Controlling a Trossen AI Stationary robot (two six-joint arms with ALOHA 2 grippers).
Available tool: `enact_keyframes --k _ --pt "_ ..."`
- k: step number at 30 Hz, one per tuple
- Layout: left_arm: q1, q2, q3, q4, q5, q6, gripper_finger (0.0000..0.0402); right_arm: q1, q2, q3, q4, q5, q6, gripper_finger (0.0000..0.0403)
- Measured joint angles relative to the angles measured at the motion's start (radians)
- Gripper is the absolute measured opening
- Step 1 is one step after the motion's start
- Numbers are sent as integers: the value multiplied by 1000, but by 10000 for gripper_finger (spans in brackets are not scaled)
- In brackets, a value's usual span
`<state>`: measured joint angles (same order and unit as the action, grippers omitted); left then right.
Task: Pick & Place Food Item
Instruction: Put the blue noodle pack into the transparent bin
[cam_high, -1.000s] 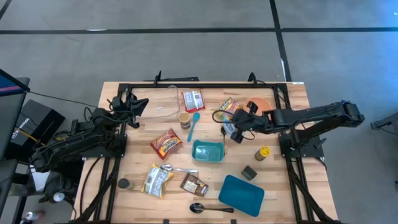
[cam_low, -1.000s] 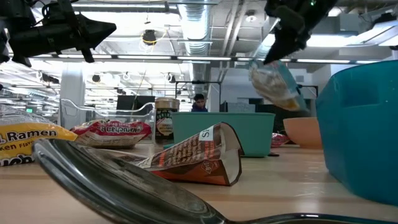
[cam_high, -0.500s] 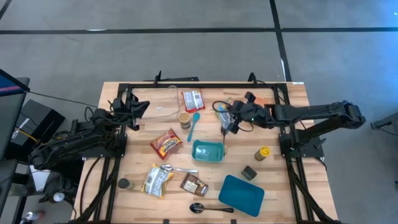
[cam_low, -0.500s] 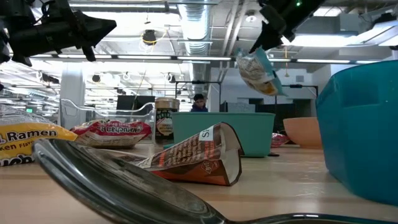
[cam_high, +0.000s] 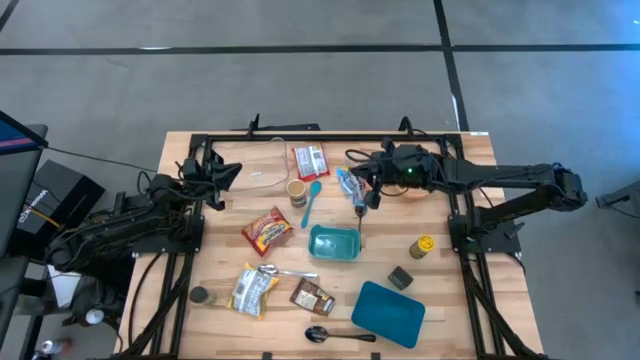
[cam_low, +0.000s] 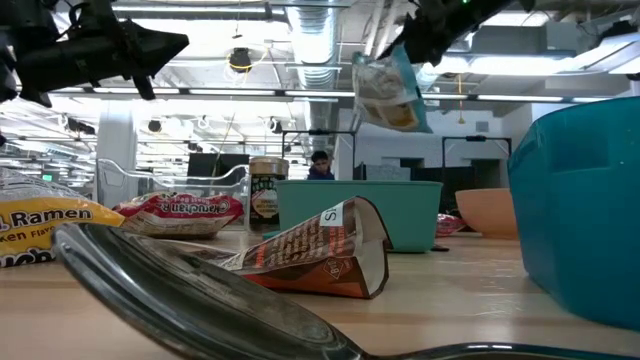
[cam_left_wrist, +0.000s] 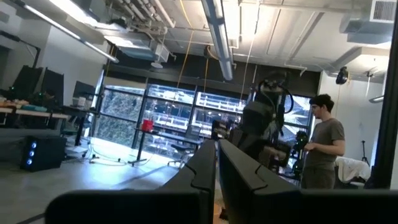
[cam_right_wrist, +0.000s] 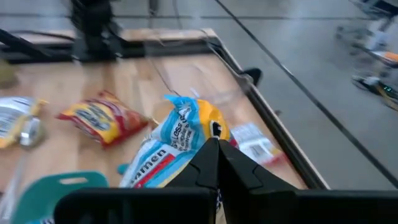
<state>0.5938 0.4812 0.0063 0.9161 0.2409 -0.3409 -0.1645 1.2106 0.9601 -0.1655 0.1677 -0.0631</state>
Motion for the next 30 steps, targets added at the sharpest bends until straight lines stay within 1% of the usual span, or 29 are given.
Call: enact_keyframes --k 6,12,14,17,20,22,26,30 --pt "0 76 0 13 0 84 11 -38 0 0 64 -163 -19 0" --pt "0 176 0 111 4 97 11 -55 9 0 118 -262 -26 0" --pt "0 209 0 136 16 98 11 -61 16 0 133 -289 -26 0" --pt "-2 251 24 138 59 97 11 -67 41 0 152 -351 -26 0" --pt "-28 303 56 141 96 98 11 -70 71 0 188 -415 -26 0" --pt "-55 340 74 140 101 112 11 -74 99 0 208 -438 -24 0" --pt "-111 418 108 138 102 183 11 -77 144 0 252 -496 -24 0" --pt "-162 490 149 140 103 238 11 -81 182 0 300 -578 -15 0"
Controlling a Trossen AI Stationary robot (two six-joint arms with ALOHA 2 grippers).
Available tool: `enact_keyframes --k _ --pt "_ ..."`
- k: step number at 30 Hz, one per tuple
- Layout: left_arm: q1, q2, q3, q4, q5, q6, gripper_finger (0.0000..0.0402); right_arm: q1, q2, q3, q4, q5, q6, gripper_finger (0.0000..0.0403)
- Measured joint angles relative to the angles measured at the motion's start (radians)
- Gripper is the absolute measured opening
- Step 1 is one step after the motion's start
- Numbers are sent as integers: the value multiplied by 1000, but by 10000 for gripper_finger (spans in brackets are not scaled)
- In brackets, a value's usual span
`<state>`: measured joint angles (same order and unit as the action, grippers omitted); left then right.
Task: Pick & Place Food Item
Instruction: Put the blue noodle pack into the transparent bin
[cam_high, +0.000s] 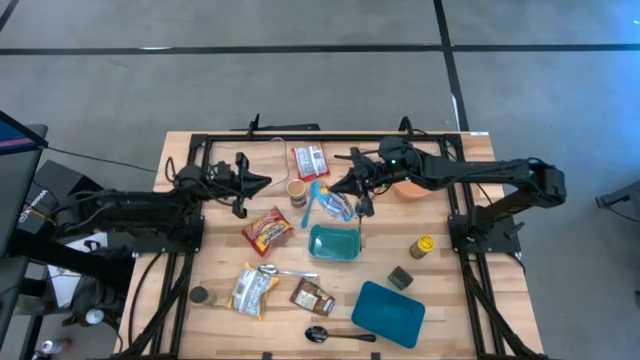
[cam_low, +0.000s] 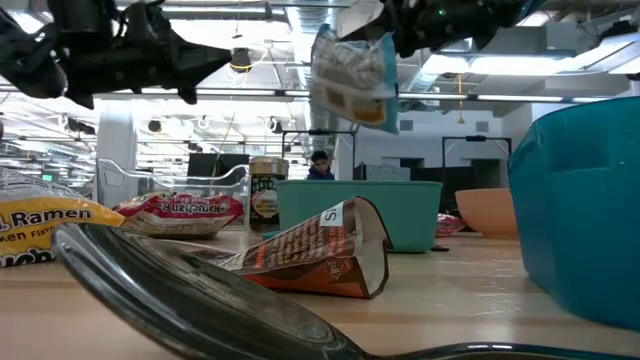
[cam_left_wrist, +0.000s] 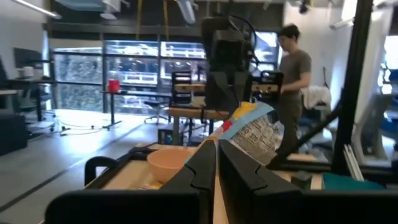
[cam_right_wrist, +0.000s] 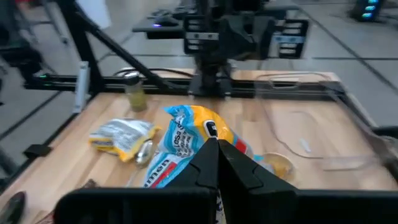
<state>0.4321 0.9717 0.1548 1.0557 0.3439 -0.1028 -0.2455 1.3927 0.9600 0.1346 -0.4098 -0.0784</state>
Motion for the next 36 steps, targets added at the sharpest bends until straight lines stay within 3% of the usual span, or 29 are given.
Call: enact_keyframes --k 17,29,36 --pt "-129 274 156 1 -3 107 11 17 36 0 109 -163 54 0" --pt "-157 381 209 -1 -2 108 11 50 36 0 115 -170 55 0" --pt "-194 387 211 -24 0 215 31 50 36 0 114 -169 53 0"
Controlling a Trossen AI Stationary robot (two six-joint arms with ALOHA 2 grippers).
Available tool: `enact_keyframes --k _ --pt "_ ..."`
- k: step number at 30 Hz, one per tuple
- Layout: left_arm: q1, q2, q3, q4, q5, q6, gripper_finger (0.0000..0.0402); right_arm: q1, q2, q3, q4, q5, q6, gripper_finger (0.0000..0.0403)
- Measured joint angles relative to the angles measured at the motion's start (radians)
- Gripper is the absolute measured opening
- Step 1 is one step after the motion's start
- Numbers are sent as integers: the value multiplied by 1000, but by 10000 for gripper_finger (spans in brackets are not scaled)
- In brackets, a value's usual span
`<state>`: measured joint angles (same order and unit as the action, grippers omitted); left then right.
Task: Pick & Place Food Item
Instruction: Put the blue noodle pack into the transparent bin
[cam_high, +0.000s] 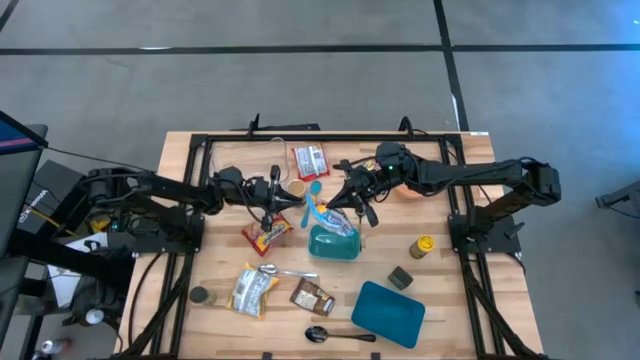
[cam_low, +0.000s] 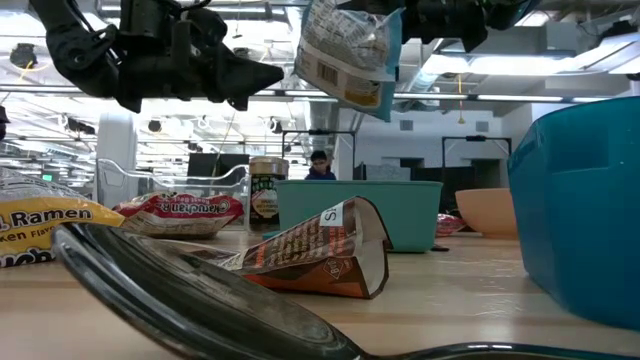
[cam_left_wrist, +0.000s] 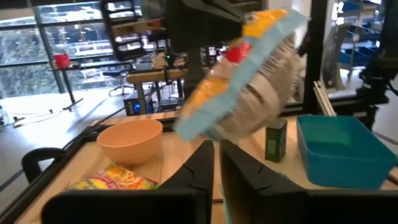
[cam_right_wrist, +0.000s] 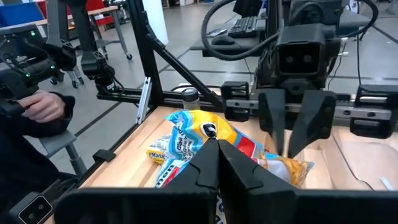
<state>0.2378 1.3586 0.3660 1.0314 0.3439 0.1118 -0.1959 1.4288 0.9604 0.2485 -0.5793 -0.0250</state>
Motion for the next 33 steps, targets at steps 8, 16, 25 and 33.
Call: enact_keyframes --k 8,16,25,33 --pt "-11 0 0 0 -2 15 118 0 0 0 0 0 -1 0" --pt "-11 0 0 8 -4 64 174 0 0 0 0 0 0 0" --pt "-18 0 15 16 -33 68 176 1 0 0 6 -26 0 0" --pt "-30 -1 23 6 -33 68 177 1 -1 0 40 -27 15 0"
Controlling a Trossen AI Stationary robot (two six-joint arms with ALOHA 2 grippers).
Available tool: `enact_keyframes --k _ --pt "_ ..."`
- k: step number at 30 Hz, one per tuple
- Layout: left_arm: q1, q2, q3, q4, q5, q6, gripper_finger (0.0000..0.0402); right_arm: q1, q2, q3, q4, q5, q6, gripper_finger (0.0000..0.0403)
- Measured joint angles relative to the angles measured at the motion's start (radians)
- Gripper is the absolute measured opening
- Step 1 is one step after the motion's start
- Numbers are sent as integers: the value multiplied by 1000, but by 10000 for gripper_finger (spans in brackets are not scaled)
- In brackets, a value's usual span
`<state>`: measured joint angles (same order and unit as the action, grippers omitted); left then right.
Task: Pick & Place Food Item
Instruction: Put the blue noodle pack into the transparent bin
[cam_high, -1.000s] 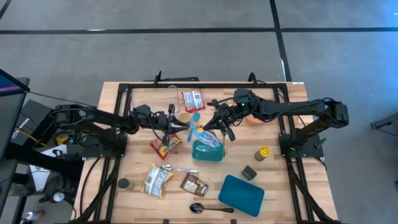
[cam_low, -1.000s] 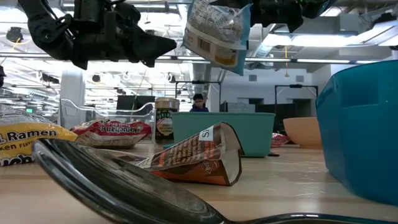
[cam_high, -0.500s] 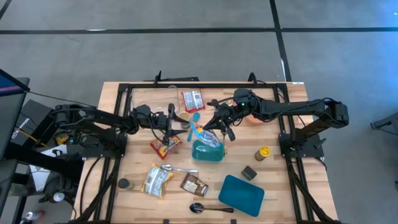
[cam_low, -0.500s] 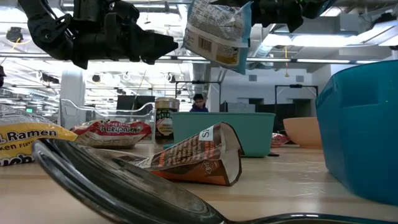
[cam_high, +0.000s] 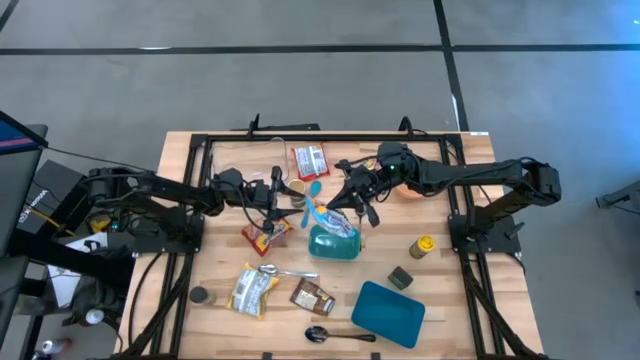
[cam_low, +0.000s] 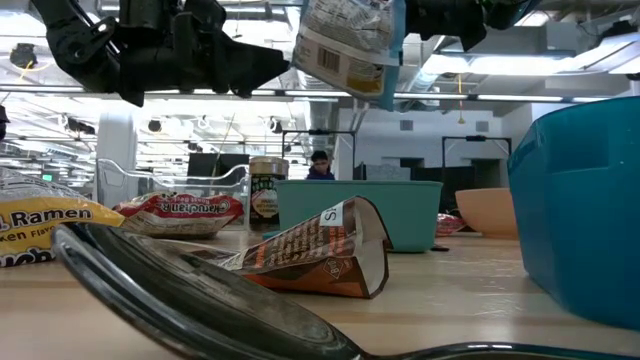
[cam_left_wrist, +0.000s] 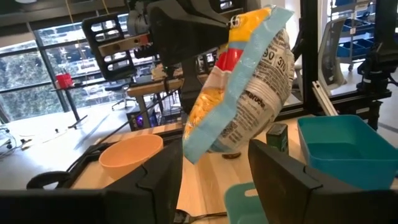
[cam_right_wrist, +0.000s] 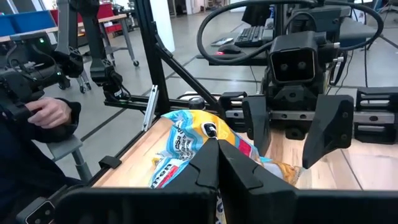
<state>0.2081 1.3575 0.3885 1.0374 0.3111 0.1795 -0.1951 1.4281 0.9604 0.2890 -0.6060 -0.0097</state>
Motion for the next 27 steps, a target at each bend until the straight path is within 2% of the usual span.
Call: enact_keyframes --k 12,16,27 --pt "0 0 28 -34 -27 0 182 5 0 0 13 0 7 0" --pt "0 0 28 -50 -66 16 184 5 0 0 7 -21 20 0" --pt "0 0 28 -54 -68 26 187 5 0 0 12 -26 28 0"
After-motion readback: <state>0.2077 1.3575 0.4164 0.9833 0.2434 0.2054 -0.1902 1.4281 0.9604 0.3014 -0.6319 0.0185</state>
